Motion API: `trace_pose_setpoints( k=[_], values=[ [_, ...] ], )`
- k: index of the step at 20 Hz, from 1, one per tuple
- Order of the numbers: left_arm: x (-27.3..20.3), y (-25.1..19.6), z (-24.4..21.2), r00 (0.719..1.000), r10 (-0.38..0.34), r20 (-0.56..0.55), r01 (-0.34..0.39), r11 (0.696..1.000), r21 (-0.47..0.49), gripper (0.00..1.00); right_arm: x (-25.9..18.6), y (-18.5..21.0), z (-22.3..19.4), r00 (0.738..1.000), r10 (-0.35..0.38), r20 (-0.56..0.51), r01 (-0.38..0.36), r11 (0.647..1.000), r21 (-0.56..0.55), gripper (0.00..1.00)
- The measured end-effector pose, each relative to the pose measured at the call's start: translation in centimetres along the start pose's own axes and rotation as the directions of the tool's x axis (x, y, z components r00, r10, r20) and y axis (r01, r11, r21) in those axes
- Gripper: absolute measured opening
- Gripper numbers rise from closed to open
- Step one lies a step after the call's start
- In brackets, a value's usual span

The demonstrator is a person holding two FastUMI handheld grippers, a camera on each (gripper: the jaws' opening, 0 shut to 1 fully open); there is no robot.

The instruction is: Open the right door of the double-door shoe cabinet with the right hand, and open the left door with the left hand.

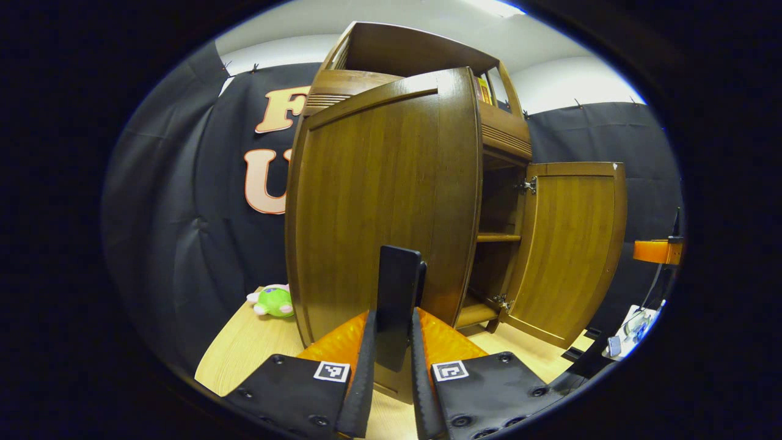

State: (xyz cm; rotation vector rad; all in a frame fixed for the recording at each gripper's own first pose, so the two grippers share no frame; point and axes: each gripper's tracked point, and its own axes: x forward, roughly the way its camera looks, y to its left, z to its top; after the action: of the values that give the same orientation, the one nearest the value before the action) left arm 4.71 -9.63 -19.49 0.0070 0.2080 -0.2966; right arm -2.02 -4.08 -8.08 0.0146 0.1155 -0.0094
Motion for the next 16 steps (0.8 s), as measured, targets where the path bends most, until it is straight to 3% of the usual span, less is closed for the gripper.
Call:
trace_pose_setpoints(
  k=[3,8,10,16],
  values=[
    [-1.1,1.2,-0.9,1.0,0.02,-0.02,-0.02,0.999,-0.027,0.35,0.7,1.3,0.2,1.0,0.025,0.002,-0.025,1.0,-0.016,1.0],
    [-2.3,2.4,-0.8,0.998,0.06,-0.01,-0.06,0.996,0.062,0.35,1.2,2.8,0.3,0.998,0.056,0.004,-0.056,0.998,-0.021,1.0],
    [-3.4,3.2,-0.7,0.997,0.074,-0.009,-0.073,0.995,0.064,0.21,1.2,3.1,0.3,0.998,0.063,0.004,-0.062,0.998,-0.023,1.0],
    [-5.8,5.8,-0.4,0.993,0.113,-0.019,-0.112,0.992,0.051,0.17,1.8,4.5,0.1,0.996,0.09,-0.004,-0.09,0.996,-0.023,1.0]
  ],
)
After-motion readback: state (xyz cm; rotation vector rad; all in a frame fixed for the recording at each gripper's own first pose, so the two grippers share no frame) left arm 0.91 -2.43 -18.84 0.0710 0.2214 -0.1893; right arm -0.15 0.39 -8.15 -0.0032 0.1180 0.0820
